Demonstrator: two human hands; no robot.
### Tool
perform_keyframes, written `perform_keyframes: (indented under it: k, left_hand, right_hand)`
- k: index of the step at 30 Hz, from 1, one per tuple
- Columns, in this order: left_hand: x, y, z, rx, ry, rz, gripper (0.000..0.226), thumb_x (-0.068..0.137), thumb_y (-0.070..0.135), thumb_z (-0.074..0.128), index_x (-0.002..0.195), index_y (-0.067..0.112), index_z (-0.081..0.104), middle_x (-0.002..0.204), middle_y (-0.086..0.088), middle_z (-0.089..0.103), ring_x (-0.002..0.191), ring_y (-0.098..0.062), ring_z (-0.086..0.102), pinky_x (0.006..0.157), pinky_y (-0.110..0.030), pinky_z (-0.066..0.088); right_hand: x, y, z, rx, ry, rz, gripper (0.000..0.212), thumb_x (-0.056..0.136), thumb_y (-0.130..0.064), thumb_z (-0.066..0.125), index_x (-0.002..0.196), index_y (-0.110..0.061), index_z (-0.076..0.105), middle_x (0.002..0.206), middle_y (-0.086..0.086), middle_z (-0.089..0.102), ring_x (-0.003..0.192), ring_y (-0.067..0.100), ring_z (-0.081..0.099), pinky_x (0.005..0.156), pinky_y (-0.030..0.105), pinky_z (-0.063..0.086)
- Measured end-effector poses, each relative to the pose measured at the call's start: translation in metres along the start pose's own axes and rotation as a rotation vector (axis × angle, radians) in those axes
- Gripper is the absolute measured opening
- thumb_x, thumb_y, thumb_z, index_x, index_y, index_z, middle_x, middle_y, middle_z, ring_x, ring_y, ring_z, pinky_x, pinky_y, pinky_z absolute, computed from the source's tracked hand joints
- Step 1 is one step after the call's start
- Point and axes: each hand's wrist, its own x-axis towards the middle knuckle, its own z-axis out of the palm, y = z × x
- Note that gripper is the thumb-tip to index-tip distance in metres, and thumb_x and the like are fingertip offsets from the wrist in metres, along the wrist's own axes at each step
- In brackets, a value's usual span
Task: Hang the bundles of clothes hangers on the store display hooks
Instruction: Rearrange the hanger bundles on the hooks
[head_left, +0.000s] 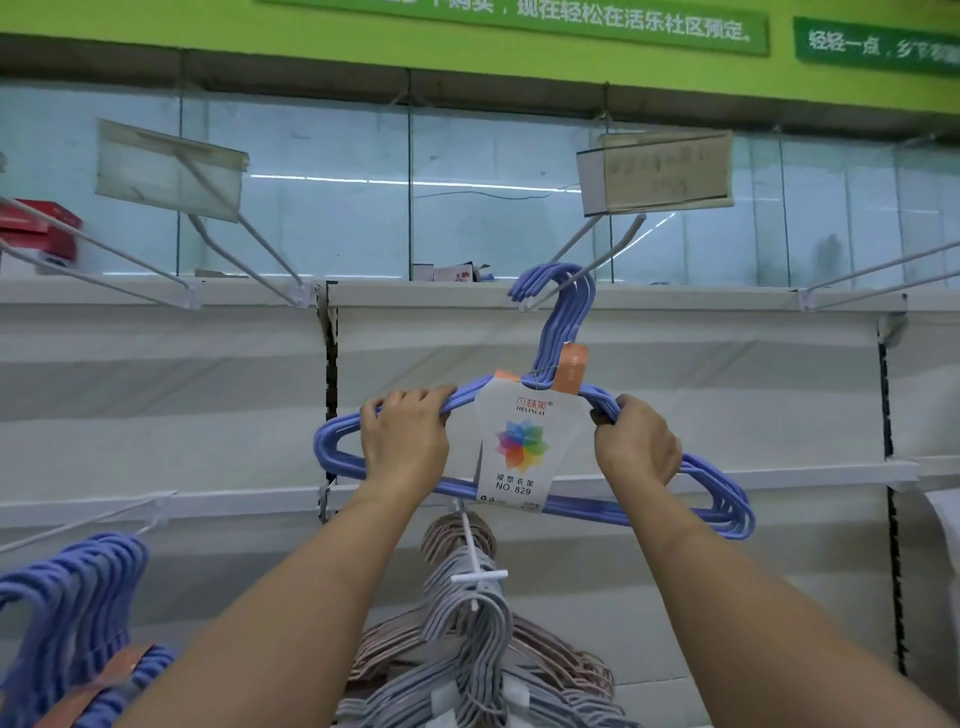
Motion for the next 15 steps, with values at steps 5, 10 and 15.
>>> perform_keyframes:
  k: [5, 10, 15]
  left_hand:
    - [-0.013, 0.007, -0.027, -0.033, -0.005, 0.024, 0.036, 0.100, 0.027, 0.036, 0.135, 0.034, 0.044, 0.119, 0.007, 0.060, 0.111, -0.019, 0.048, 0.098, -0.036, 0.028]
    - [-0.028, 0.016, -0.052, -0.051, -0.019, 0.040, 0.036, 0.101, 0.027, 0.035, 0.134, 0.034, 0.045, 0.116, 0.006, 0.062, 0.108, -0.019, 0.050, 0.093, -0.035, 0.029]
    - [-0.044, 0.022, -0.076, -0.018, 0.003, 0.040, 0.035, 0.100, 0.024, 0.036, 0.132, 0.034, 0.046, 0.115, 0.006, 0.064, 0.107, -0.020, 0.052, 0.092, -0.036, 0.031]
  right_hand:
    - [-0.019, -0.002, -0.033, -0.033, 0.056, -0.008, 0.022, 0.097, -0.034, 0.049, 0.094, -0.015, 0.060, 0.078, 0.004, 0.054, 0.072, 0.027, 0.049, 0.081, 0.035, 0.043]
    - [-0.036, 0.000, -0.067, -0.092, 0.083, -0.056, 0.024, 0.096, -0.035, 0.050, 0.093, -0.014, 0.063, 0.076, 0.004, 0.055, 0.071, 0.027, 0.050, 0.075, 0.034, 0.040]
    - [-0.056, 0.003, -0.094, -0.095, 0.073, -0.067, 0.024, 0.095, -0.035, 0.050, 0.091, -0.014, 0.062, 0.076, 0.004, 0.054, 0.070, 0.027, 0.049, 0.070, 0.033, 0.039]
